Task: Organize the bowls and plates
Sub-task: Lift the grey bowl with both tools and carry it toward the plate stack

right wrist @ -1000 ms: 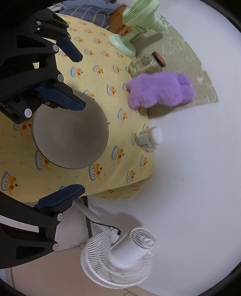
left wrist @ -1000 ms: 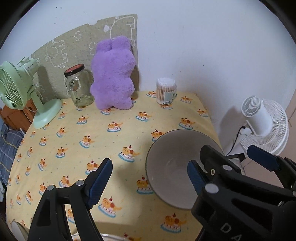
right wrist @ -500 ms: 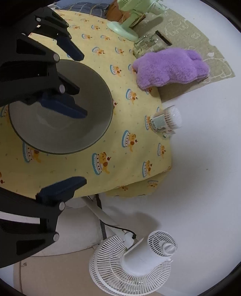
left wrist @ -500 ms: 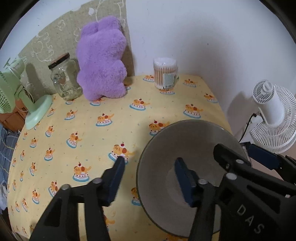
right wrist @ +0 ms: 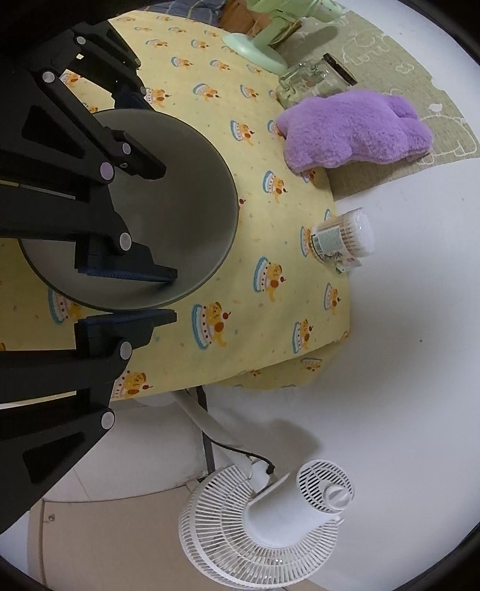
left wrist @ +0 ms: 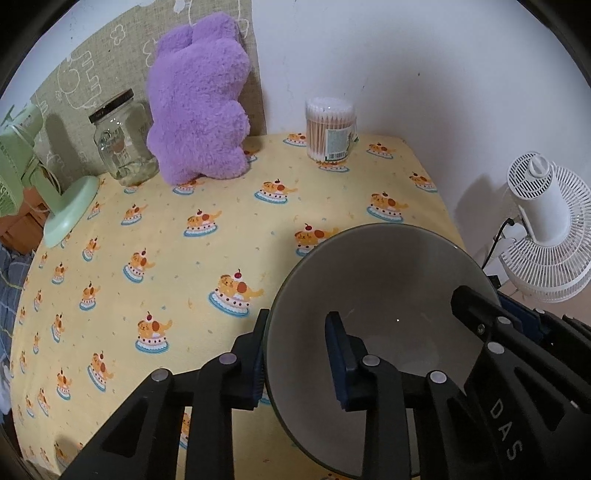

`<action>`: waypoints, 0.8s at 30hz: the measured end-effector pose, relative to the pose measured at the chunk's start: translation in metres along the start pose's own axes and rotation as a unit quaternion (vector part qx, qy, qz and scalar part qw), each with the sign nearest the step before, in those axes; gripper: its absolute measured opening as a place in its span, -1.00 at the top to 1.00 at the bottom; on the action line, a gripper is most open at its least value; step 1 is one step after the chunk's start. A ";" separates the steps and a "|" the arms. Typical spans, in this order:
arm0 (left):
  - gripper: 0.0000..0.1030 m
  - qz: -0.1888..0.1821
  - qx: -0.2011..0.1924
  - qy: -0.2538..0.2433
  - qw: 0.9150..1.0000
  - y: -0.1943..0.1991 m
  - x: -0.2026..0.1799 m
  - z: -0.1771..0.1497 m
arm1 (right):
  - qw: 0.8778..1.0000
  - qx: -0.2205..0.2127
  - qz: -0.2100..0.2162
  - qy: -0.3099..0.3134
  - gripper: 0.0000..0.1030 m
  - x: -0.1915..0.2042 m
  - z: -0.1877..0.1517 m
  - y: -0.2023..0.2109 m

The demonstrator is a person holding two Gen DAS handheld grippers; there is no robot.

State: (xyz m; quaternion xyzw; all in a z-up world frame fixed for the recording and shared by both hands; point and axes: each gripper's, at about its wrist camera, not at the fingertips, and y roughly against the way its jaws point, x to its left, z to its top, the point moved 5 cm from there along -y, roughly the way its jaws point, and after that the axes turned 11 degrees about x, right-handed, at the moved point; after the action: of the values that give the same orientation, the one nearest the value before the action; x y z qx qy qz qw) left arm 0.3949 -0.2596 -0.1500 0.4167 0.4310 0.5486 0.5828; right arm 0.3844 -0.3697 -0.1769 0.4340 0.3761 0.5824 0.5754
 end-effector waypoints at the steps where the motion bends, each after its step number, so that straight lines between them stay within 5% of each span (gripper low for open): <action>1: 0.47 -0.002 0.000 0.002 1.000 0.000 0.000 0.000 | 1.000 0.001 0.000 -0.002 0.64 0.000 0.000 0.000; 24: 0.47 -0.009 0.005 0.025 1.000 0.039 0.028 -0.023 | 1.000 0.010 0.007 -0.001 0.62 0.028 -0.019 0.036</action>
State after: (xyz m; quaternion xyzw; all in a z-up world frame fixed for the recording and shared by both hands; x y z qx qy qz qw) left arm 0.3623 -0.2295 -0.1204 0.4019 0.4520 0.5513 0.5747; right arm 0.3552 -0.3429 -0.1481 0.4433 0.3783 0.5817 0.5675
